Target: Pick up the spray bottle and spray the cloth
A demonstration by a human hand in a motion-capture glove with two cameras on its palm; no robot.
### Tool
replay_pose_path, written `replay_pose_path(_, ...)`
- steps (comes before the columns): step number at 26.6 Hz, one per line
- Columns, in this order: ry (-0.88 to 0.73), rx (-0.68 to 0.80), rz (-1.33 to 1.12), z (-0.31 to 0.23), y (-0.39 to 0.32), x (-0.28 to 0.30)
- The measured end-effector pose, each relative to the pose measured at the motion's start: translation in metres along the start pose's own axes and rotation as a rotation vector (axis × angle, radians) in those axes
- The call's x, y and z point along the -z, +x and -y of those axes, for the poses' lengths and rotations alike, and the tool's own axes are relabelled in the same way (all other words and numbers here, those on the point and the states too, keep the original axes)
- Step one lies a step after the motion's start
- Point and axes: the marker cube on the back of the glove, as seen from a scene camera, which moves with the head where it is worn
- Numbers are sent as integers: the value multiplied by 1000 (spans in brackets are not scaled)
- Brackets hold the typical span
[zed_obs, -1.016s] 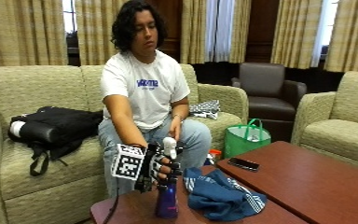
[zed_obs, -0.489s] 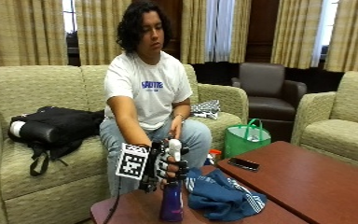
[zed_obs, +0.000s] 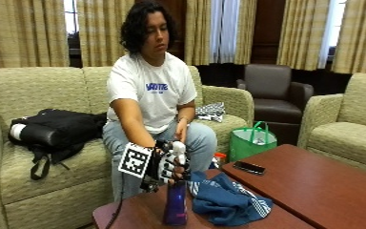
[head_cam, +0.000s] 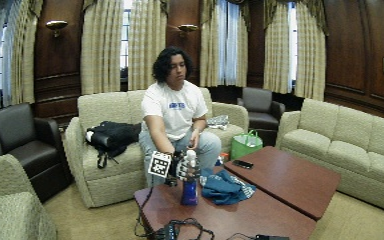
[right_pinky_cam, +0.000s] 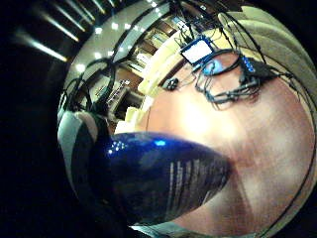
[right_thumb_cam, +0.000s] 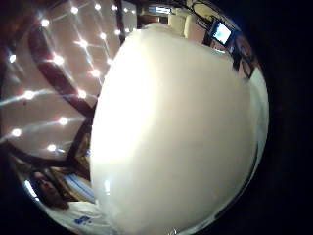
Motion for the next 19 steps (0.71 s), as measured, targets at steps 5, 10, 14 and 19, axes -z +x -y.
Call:
replay_pose_path(5,83,66,-2,7,-1,3)
replay_pose_path(10,5,26,7,-2,-5,24)
replay_pose_path(14,-96,50,53,-12,-28,65)
replay_pose_path(19,-121,59,103,-19,-92,91)
